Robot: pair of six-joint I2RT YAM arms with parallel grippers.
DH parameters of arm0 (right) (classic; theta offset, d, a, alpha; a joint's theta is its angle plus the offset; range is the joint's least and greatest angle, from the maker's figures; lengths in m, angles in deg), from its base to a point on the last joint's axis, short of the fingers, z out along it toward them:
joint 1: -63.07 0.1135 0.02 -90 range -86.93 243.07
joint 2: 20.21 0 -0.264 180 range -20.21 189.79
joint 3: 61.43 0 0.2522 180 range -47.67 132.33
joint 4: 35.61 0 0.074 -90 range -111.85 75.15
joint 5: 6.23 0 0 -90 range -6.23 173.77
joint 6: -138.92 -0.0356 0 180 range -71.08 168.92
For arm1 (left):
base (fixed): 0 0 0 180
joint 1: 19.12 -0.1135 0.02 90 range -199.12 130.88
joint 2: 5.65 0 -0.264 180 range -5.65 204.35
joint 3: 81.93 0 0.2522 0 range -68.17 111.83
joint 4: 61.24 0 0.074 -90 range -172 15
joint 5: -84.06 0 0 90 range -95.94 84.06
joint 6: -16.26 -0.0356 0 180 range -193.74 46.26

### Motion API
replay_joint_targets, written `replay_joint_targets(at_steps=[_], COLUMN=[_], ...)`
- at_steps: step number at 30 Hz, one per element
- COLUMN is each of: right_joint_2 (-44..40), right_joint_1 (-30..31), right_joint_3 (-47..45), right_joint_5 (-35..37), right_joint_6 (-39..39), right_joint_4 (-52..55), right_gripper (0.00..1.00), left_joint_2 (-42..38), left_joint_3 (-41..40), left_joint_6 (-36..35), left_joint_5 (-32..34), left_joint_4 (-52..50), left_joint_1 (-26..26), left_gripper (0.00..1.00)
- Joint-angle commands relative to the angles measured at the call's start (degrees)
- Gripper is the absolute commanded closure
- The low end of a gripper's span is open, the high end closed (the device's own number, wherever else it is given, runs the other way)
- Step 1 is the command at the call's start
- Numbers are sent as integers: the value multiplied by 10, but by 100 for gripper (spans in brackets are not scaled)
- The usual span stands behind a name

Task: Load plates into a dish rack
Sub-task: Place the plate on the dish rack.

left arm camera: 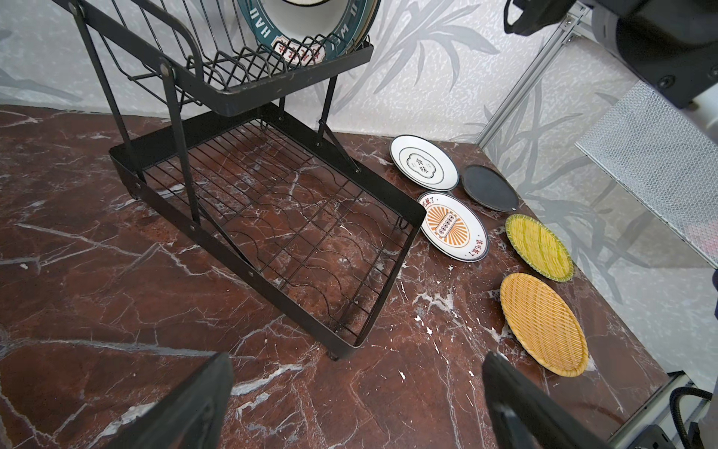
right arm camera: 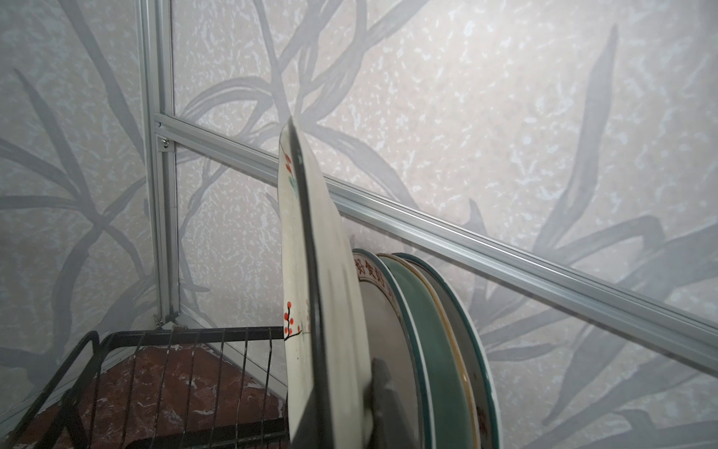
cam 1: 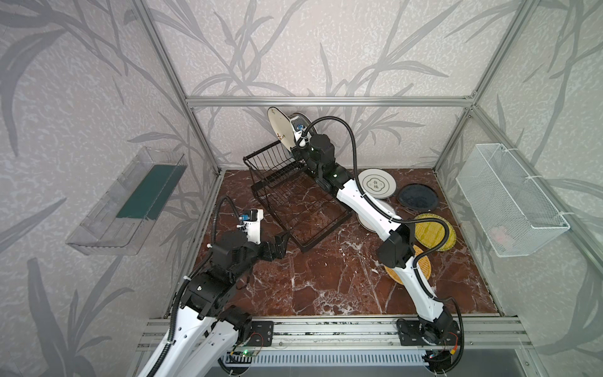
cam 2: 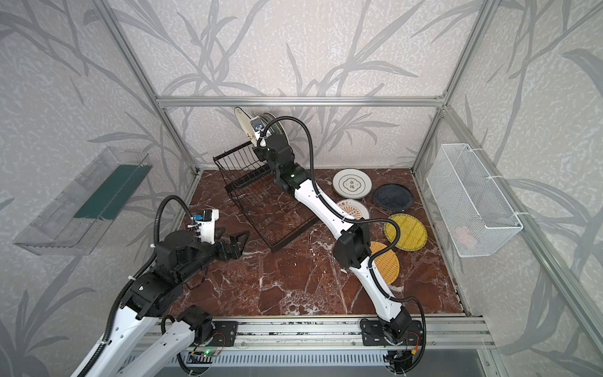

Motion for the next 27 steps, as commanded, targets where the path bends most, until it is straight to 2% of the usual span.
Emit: replay_joint_targets(at_steps=[1,27], right_joint_2=[-10,1], right_joint_1=[-3,-18], right_joint_3=[38,6], right_joint_5=[15,20], right_joint_6=[4,28], right_joint_4=[-81,-98], right_gripper=[100,100], left_joint_2=[-2,3], left_joint_3=[-5,-8], left_joint_6=[0,3], left_joint_5=[-8,-21], left_joint_4=[9,15], left_joint_1=[-4,-12], left_gripper=[1,1])
